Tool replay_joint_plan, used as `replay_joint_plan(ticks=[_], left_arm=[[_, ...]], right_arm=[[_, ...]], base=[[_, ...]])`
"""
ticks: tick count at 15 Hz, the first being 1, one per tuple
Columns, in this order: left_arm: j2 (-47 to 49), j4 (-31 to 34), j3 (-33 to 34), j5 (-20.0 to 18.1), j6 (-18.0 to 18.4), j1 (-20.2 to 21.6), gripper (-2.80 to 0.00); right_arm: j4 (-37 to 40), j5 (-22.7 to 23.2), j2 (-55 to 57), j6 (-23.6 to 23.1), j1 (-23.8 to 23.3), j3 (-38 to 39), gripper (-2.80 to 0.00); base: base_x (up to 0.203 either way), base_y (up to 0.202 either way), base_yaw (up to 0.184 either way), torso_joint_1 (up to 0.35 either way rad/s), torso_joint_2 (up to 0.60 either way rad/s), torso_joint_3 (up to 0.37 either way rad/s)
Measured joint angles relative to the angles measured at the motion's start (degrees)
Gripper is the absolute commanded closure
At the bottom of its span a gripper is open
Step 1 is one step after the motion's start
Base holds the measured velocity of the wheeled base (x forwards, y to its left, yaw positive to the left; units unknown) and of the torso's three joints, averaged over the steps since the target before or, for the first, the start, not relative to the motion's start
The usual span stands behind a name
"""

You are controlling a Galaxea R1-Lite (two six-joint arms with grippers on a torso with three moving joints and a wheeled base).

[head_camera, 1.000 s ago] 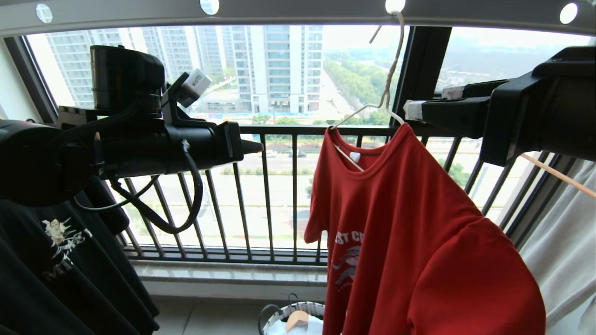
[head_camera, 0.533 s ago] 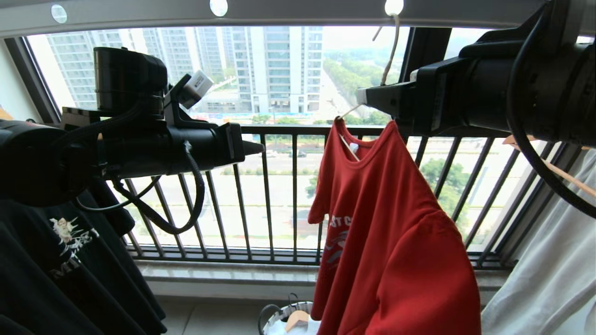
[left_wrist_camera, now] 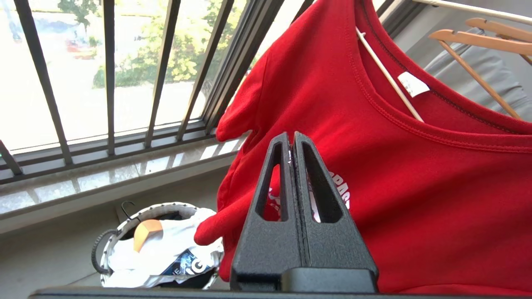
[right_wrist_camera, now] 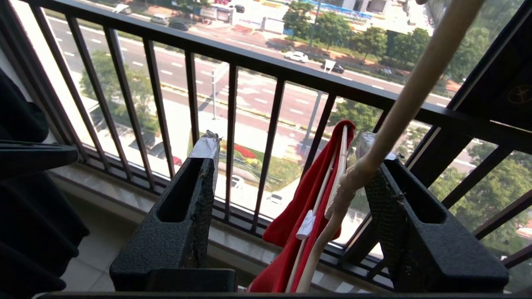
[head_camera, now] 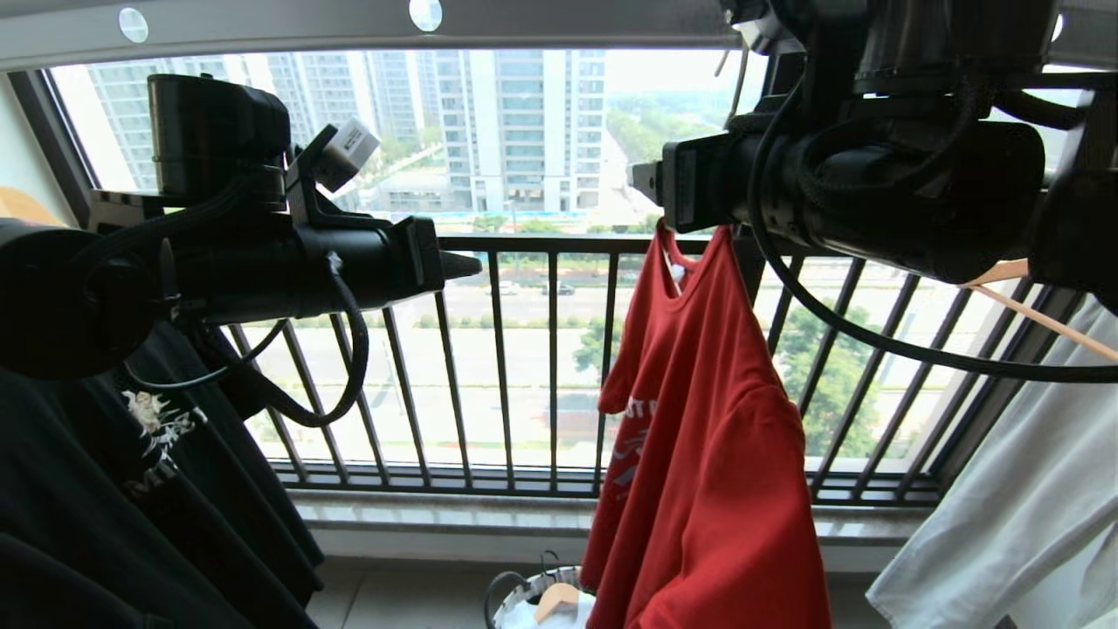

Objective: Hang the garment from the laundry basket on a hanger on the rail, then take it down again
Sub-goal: Take the clothes off the clothes rack

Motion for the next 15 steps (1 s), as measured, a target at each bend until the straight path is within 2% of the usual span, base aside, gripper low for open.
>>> replay_joint_plan(ticks=[11,15], left_arm=[[-0.65,0.04,0.72,-0.74,-0.26,-0.33,0.00],[1.30,-0.05,-1.62,-1.49,-3.60,-2.41,0.00]], right_arm=[[1.69,0.15,0.20,-0.34,-0.25,0.05,0.00],[2.08,0.61,-0.20,-0.98,0.08,-1.08,0.00]], base=[[0.000,0.000,0.000,0.000,0.00,0.000],[0.000,0.000,0.000,0.000,0.00,0.000]])
